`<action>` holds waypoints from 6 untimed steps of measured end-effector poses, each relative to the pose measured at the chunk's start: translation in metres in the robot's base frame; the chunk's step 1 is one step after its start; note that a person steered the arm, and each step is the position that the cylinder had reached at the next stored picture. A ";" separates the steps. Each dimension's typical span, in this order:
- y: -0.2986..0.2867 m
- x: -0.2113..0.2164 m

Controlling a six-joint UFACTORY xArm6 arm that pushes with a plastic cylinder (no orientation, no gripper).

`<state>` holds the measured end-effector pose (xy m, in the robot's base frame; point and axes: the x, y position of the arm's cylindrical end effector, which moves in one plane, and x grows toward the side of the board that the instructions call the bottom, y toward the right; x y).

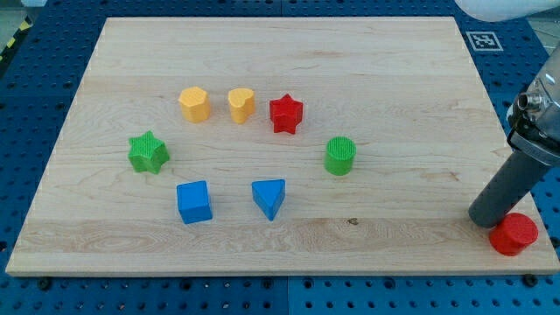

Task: Slightly touch the yellow heart

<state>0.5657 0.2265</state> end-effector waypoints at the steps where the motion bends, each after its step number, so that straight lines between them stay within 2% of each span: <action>1: 0.000 -0.040; 3: -0.012 -0.121; 4: -0.052 -0.133; 6: -0.143 -0.129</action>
<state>0.4367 0.0836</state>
